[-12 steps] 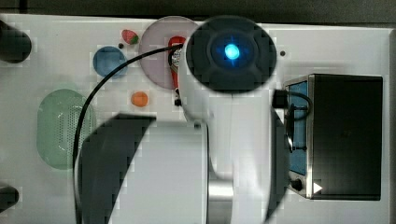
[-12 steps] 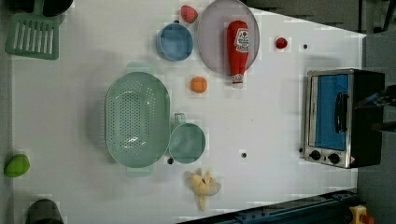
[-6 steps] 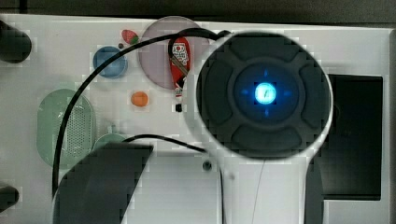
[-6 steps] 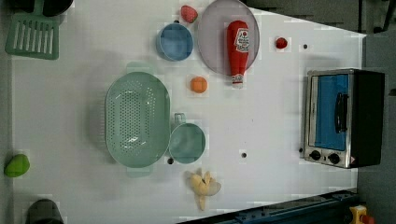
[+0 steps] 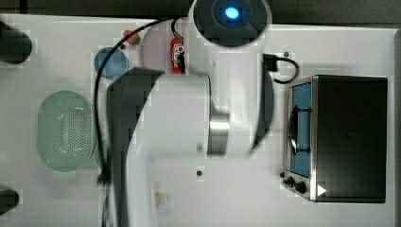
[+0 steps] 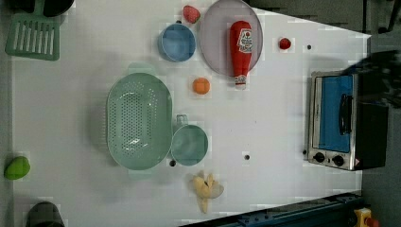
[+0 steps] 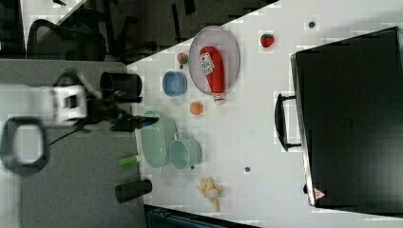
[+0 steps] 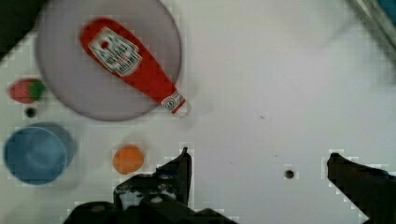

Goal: Pick ketchup from plate and place it on table.

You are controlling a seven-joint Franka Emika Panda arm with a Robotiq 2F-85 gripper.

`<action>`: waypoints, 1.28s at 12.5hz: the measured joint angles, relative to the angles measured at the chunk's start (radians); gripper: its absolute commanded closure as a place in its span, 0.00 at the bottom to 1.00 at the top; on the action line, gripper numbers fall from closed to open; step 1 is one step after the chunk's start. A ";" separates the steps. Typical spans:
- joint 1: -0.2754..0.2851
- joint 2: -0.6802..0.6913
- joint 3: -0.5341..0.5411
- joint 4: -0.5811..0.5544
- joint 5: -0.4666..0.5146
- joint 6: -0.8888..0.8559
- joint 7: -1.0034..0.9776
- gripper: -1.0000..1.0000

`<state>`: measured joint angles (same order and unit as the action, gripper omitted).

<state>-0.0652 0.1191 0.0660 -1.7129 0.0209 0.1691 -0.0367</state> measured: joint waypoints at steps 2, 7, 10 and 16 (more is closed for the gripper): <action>-0.003 0.101 0.019 -0.006 0.002 0.051 -0.026 0.00; 0.008 0.312 0.031 -0.022 0.004 0.273 -0.208 0.00; 0.019 0.413 0.032 -0.021 0.000 0.475 -0.391 0.00; 0.045 0.546 0.028 -0.020 -0.042 0.702 -0.577 0.00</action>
<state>-0.0198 0.6650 0.0942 -1.7324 -0.0209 0.8706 -0.6133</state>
